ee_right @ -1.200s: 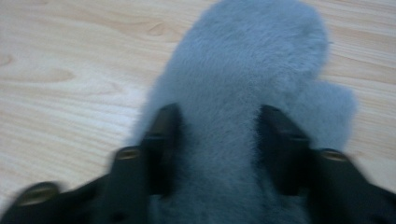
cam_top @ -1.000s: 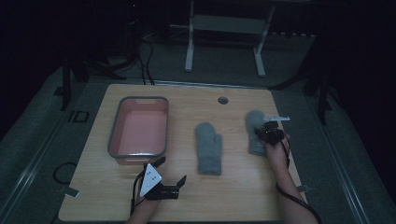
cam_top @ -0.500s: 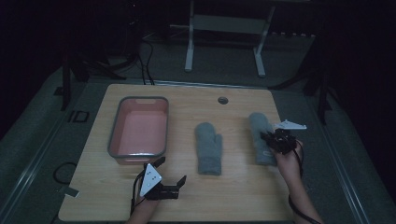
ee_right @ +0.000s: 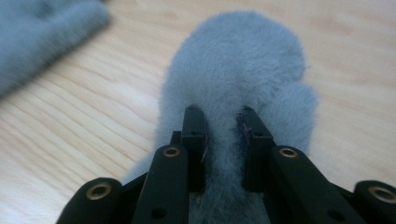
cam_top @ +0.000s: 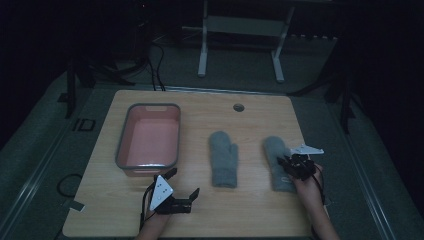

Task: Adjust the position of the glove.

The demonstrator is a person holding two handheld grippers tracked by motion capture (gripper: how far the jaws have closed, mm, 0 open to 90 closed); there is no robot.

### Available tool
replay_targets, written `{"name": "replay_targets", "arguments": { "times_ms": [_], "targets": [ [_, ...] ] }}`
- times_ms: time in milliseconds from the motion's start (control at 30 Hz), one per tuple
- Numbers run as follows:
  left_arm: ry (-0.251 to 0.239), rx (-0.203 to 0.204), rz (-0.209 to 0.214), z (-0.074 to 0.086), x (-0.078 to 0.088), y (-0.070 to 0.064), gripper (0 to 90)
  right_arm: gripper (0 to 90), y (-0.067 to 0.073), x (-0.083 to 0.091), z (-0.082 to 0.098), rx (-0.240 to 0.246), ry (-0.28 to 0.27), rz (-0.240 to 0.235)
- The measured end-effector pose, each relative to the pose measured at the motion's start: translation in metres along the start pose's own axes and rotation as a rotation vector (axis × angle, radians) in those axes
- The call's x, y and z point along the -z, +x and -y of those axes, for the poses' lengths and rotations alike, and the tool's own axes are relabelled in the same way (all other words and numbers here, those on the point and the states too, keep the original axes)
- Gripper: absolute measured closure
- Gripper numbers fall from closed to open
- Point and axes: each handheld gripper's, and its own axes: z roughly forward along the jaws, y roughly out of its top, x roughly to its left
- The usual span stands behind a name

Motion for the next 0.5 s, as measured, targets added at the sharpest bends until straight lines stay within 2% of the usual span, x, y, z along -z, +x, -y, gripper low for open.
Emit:
{"name": "replay_targets", "arguments": {
  "times_ms": [133, 267, 367, 500],
  "targets": [
    [0.000, 0.001, 0.000, 0.000, 0.000, 0.000, 0.4, 72.7, -0.003, -0.011, 0.007, -0.012, 0.029, 0.013],
    [0.000, -0.002, 0.000, 0.000, 0.000, 0.000, 0.4, 67.0, -0.002, -0.013, 0.009, -0.018, 0.022, 0.010],
    [-0.001, -0.004, 0.000, 0.000, 0.000, 0.000, 0.4, 57.7, -0.002, -0.011, 0.008, -0.037, 0.016, -0.004],
    [0.000, -0.002, -0.001, 0.000, 0.000, 0.000, 0.4, 47.9, 0.000, 0.000, 0.003, -0.053, -0.006, 0.004]
  ]
}}
